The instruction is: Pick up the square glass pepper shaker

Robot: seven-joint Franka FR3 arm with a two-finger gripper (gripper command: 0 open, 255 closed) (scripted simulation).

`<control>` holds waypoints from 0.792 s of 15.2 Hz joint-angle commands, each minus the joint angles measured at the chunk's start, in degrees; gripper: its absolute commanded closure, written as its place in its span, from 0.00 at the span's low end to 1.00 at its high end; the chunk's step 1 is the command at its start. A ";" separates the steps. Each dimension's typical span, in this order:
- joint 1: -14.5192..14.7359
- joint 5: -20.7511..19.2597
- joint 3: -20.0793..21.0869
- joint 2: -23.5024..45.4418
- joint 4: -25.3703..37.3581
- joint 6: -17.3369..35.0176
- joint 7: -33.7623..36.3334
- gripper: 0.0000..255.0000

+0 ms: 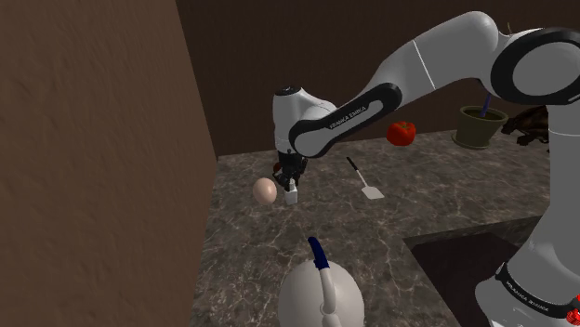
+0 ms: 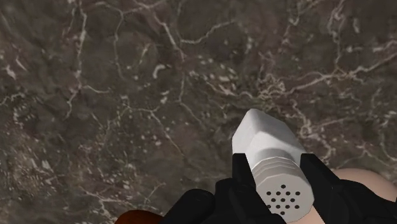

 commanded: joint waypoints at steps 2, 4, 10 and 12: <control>-0.01 -0.02 -0.03 0.04 0.02 -0.03 0.02 1.00; -0.14 0.40 0.18 -0.75 0.46 -1.22 -0.31 1.00; -0.44 1.54 0.72 -2.87 2.18 -4.90 -1.22 1.00; -0.51 1.89 0.88 -3.51 2.85 -6.16 -1.50 1.00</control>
